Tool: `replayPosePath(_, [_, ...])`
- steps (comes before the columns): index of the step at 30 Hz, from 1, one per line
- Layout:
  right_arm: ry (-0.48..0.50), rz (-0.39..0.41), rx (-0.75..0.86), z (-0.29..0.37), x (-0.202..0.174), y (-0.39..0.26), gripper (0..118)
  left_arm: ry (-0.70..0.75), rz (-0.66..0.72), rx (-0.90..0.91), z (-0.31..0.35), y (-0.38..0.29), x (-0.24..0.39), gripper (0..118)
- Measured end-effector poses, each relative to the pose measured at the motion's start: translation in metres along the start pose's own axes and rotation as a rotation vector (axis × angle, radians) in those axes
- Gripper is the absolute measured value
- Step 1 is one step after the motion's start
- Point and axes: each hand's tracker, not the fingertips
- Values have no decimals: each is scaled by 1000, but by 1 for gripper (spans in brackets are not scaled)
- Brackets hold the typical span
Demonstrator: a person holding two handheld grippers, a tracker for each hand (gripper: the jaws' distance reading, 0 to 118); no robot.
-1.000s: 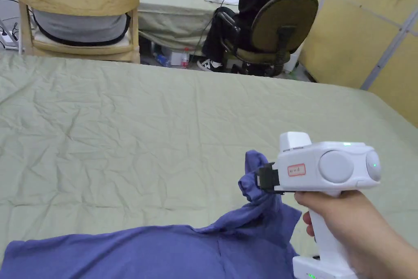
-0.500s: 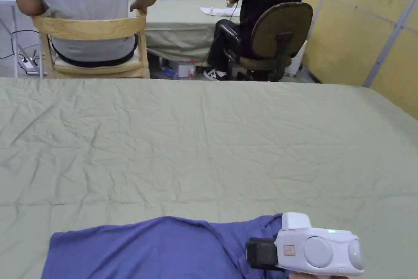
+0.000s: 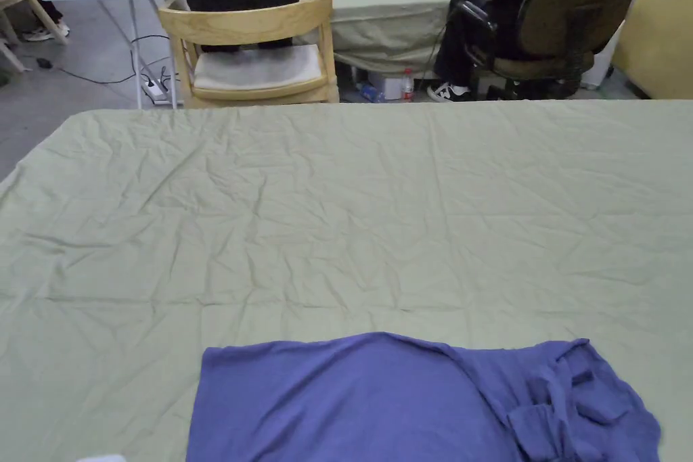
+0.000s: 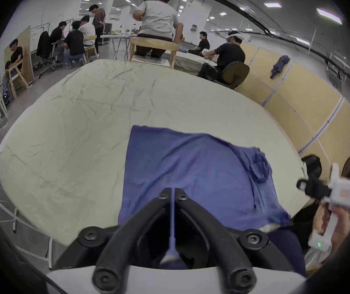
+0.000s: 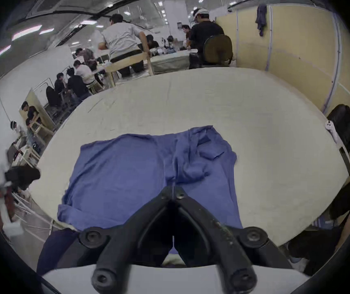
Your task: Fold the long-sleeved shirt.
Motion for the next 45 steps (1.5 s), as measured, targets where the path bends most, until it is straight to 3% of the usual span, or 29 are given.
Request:
replayPosePath(1, [11,3,6,2,-3,3,2,2,19,14,12,-29,-4,38])
replayPosePath(2, [20,-1,12,3,-5,5,2,0,29,10,26,-60,-8,73])
replayPosePath(3, [30,-3,16,3,-8,7,2,2,29,4,41,-87,-18,115])
replayPosePath(4, [54,-20,11,-1,5,9,2,26,18,-22,72,-119,-38,117])
replayPosePath(8, [56,-28,0,-7,6,16,2,281,-38,-78,268,-201,-134,107])
replayPosePath(10, [48,-38,-14,-12,9,17,2,308,-44,-105,291,-237,-152,74])
replayPosePath(11, [41,-44,-21,-15,11,17,2,308,-69,-114,286,-220,-159,41])
replayPosePath(12, [41,-47,-25,-19,17,14,2,289,-93,-128,274,-210,-164,19])
replayPosePath(14, [39,-55,-39,-25,24,17,2,220,-151,-136,225,-179,-172,12])
replayPosePath(15, [34,-53,-44,-29,26,21,2,268,-184,-115,247,-136,-174,7])
replayPosePath(20, [26,-4,-1,-52,29,68,2,199,-56,-85,213,-194,-137,2])
replayPosePath(21, [20,1,16,-63,33,83,17,181,-45,-74,204,-194,-129,1])
replayPosePath(22, [27,1,13,-81,39,101,48,140,-46,-65,179,-185,-120,1])
replayPosePath(23, [23,2,-9,-102,44,117,93,129,-67,-56,172,-167,-116,1])
replayPosePath(24, [-7,-12,-62,-124,51,127,118,122,-93,-39,165,-141,-116,1])
replayPosePath(26, [-39,-5,-73,-160,54,151,118,93,-131,-14,145,-99,-111,1])
replayPosePath(28, [-94,-5,-197,-215,74,162,118,78,-153,-7,136,-71,-109,1])
replayPosePath(30, [-127,-80,-322,-261,91,163,114,66,-162,-4,128,-59,-105,1])
replayPosePath(31, [-111,-139,-397,-279,101,159,102,62,-163,-2,127,-59,-107,1])
replayPosePath(32, [-149,-243,-428,-278,99,158,82,62,-165,-2,126,-57,-106,1])
replayPosePath(33, [-167,-312,-467,-284,103,153,50,65,-167,-6,127,-57,-106,1])
replayPosePath(35, [-189,-382,-445,-278,107,149,43,67,-168,-12,128,-65,-102,1])
replayPosePath(37, [-126,-318,-444,-277,109,152,12,61,-162,-14,123,-70,-93,1])
replayPosePath(39, [-88,-285,-402,-258,104,156,12,53,-152,-12,119,-73,-84,1])
replayPosePath(42, [-61,-130,-277,-204,97,163,12,38,-138,4,107,-66,-63,1])
replayPosePath(45, [49,-104,-192,-151,93,148,12,2,-156,30,78,-29,-38,1])
